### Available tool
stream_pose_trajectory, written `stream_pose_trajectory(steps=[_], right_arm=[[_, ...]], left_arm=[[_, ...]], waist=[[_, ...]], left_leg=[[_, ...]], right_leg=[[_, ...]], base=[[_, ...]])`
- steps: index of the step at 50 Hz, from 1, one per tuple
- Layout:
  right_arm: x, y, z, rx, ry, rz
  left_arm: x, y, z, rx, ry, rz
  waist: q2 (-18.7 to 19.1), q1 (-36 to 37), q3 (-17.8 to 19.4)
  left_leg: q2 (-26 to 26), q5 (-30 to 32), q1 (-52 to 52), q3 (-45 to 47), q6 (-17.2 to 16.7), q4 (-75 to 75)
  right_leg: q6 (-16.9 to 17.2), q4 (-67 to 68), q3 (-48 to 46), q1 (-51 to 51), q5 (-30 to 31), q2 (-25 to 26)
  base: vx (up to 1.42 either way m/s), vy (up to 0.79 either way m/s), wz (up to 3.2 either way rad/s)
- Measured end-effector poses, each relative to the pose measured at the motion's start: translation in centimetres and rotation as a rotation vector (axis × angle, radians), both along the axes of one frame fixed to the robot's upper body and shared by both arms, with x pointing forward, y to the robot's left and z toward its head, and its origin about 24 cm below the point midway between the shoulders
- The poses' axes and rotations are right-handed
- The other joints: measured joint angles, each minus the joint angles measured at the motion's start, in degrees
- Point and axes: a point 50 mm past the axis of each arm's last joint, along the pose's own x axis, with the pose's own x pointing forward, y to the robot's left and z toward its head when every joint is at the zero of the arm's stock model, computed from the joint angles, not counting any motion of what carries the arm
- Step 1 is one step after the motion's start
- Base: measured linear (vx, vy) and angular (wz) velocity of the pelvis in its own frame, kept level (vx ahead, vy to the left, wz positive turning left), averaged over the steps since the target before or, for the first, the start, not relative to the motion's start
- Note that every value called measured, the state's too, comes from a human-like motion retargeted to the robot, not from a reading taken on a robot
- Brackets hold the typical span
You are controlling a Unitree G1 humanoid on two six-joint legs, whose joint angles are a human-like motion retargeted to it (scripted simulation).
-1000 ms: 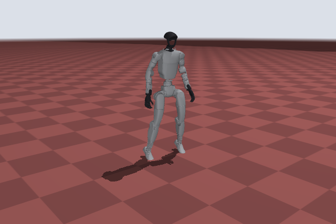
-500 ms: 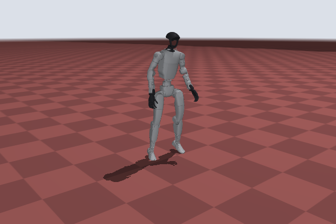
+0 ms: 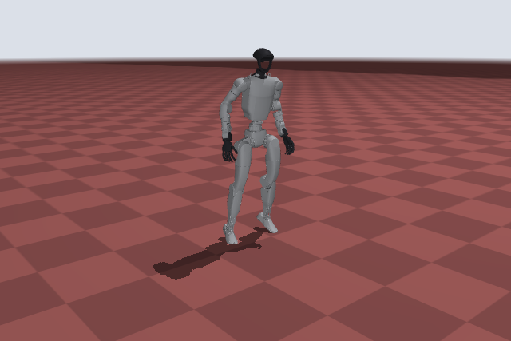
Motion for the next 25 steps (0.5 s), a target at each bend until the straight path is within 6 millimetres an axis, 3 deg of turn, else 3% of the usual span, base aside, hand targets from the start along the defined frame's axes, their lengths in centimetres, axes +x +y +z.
stream_pose_trajectory(steps=[5,8,10,12,13,15,17,18,20,23,25], right_arm=[[0.7,1.2,-1.2,0.035,0.029,-0.078],[1.8,1.8,-1.6,0.084,0.03,-0.143],[2.4,1.6,-1.5,0.08,0.011,-0.183],[4.0,1.1,-1.1,0.057,-0.022,-0.222],[5.0,0.7,-0.7,0.039,-0.055,-0.259],[6.1,0.0,-0.1,0.003,-0.124,-0.339],[6.0,-0.3,0.3,-0.015,-0.175,-0.36],[5.9,-0.1,0.6,-0.012,-0.205,-0.358],[4.8,0.2,1.2,0.026,-0.253,-0.34],[1.9,1.0,0.8,0.133,-0.182,-0.269],[-0.2,1.4,-0.2,0.158,-0.081,-0.238]], left_arm=[[0.8,-1.4,-0.9,-0.015,0.052,-0.084],[2.9,-1.7,-0.6,-0.001,0.028,-0.134],[4.4,-1.4,-0.1,0.02,-0.008,-0.182],[7.0,-0.6,0.9,0.051,-0.081,-0.132],[8.7,0.0,1.6,0.076,-0.119,-0.104],[10.9,1.3,2.8,0.135,-0.169,-0.058],[11.4,2.1,3.4,0.176,-0.196,-0.023],[11.4,2.2,3.6,0.186,-0.212,-0.013],[10.4,1.8,3.3,0.191,-0.22,-0.042],[8.1,0.3,2.1,0.146,-0.158,-0.213],[6.5,-0.5,1.3,0.108,-0.108,-0.289]], waist=[[3.7,0.9,6.7],[4.2,1.5,9.0],[3.6,2.4,9.9],[3.7,2.2,12.5],[2.7,2.6,14.2],[1.7,3.4,15.8],[1.9,4.7,13.6],[1.7,5.5,11.3],[0.9,6.7,6.5],[1.7,6.1,0.3],[2.7,4.9,-1.8]], left_leg=[[2.0,-9.2,1.2,-2.1,0.3,6.7],[1.5,-10.2,3.1,-5.8,1.9,3.3],[0.7,-12.2,3.7,-8.0,1.4,2.7],[0.0,-23.7,2.6,-9.4,4.7,8.3],[-1.2,-33.0,0.4,-9.5,8.0,15.9],[-2.2,-46.7,-9.2,-9.9,17.5,37.8],[-0.7,-47.0,-14.5,-8.9,18.5,44.7],[-0.3,-44.4,-14.9,-7.9,16.4,41.7],[-0.9,-33.3,-11.3,-6.7,11.4,27.6],[0.1,-5.9,-6.3,-8.7,4.3,5.5],[2.1,2.9,-4.9,-6.2,-0.9,-1.5]], right_leg=[[-7.5,6.6,1.5,1.6,-7.4,2.6],[-7.6,9.0,7.4,1.3,-7.9,3.1],[-3.6,12.8,12.4,0.2,-11.1,3.0],[-8.1,15.3,15.1,1.9,-26.1,2.4],[-9.3,20.7,15.0,1.3,-37.0,1.2],[-16.3,33.4,13.6,-2.5,-54.5,0.4],[-22.1,39.5,13.4,-7.3,-56.6,1.6],[-21.1,38.7,13.4,-9.3,-53.1,1.6],[-14.6,29.0,13.2,-9.0,-39.2,0.9],[-3.8,6.5,11.4,-3.8,-8.2,1.7],[-1.1,0.8,7.8,-2.5,-1.1,2.1]], base=[[-0.02,0.05,-0.43],[-0.01,0.01,-0.18],[0.0,0.0,-0.09],[-0.1,0.05,0.12],[-0.13,0.03,0.18],[-0.11,0.02,0.22],[0.03,0.02,-0.14],[0.13,0.05,-0.4],[0.17,0.05,-0.3],[0.12,0.0,0.26],[0.04,-0.01,0.51]])
